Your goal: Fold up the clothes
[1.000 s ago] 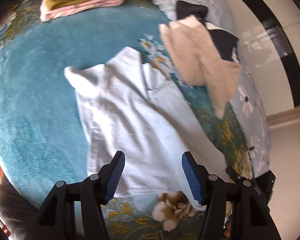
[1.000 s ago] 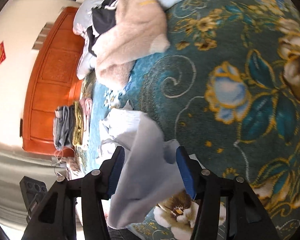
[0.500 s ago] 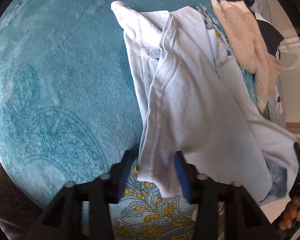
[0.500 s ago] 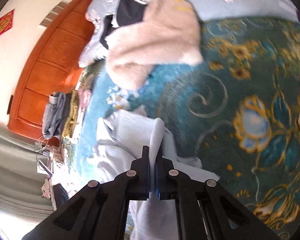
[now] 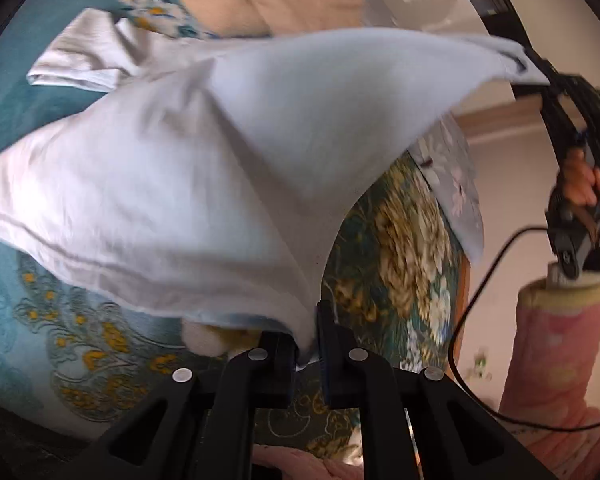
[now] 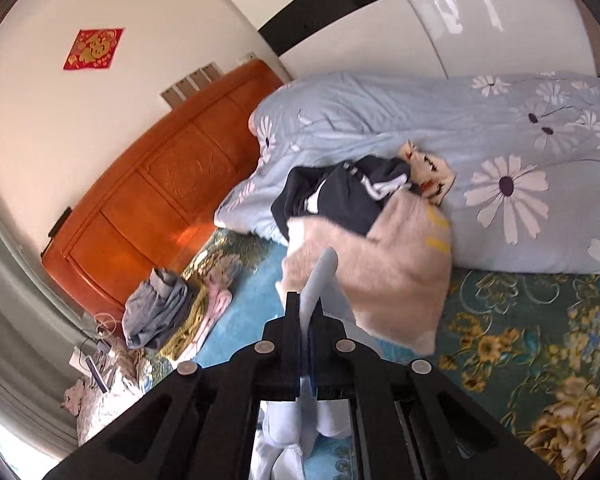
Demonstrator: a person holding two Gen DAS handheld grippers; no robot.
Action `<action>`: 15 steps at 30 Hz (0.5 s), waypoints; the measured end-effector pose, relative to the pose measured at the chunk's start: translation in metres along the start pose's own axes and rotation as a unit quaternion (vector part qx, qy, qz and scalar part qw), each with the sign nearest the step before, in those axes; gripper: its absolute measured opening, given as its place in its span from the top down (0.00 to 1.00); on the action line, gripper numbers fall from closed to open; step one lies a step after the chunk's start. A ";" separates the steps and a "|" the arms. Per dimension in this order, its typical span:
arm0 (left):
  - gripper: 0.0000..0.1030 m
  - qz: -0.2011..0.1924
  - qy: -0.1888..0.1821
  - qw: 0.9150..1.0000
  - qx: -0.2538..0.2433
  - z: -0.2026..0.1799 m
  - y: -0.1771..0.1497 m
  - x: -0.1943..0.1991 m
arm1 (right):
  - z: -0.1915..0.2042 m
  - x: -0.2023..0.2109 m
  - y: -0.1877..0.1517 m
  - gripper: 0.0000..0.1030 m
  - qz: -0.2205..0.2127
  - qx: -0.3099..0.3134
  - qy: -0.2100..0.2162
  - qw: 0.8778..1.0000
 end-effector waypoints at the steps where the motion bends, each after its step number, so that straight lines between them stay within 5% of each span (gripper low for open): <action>1: 0.89 0.012 0.008 1.000 -0.018 -0.006 -0.005 -0.006 | -0.019 0.004 -0.007 0.97 0.002 -0.017 -0.016 1.000; 5: 0.83 0.053 0.034 0.997 -0.049 -0.012 -0.023 -0.022 | -0.097 0.023 -0.038 0.97 0.012 -0.084 -0.080 0.993; 8: 0.65 0.056 0.024 0.998 0.001 0.011 -0.008 -0.021 | -0.154 0.037 -0.062 0.97 0.020 -0.133 -0.127 0.983; 10: 0.54 0.048 0.008 0.998 0.040 0.033 -0.001 -0.010 | -0.192 0.048 -0.078 0.97 0.024 -0.166 -0.158 0.973; 15: 0.47 -0.028 0.005 0.991 0.130 0.091 0.040 0.041 | -0.271 0.065 -0.123 0.97 0.036 -0.251 -0.213 0.944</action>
Point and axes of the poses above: each gripper's, at about its wrist camera, not at the fingertips, and x roughly against the way its jaws point, z to its left, y to its top, the point moved 8 cm from there along -x, roughly the way its jaws point, and after that the axes turned 1 degree about -x, right-handed, at the moved point
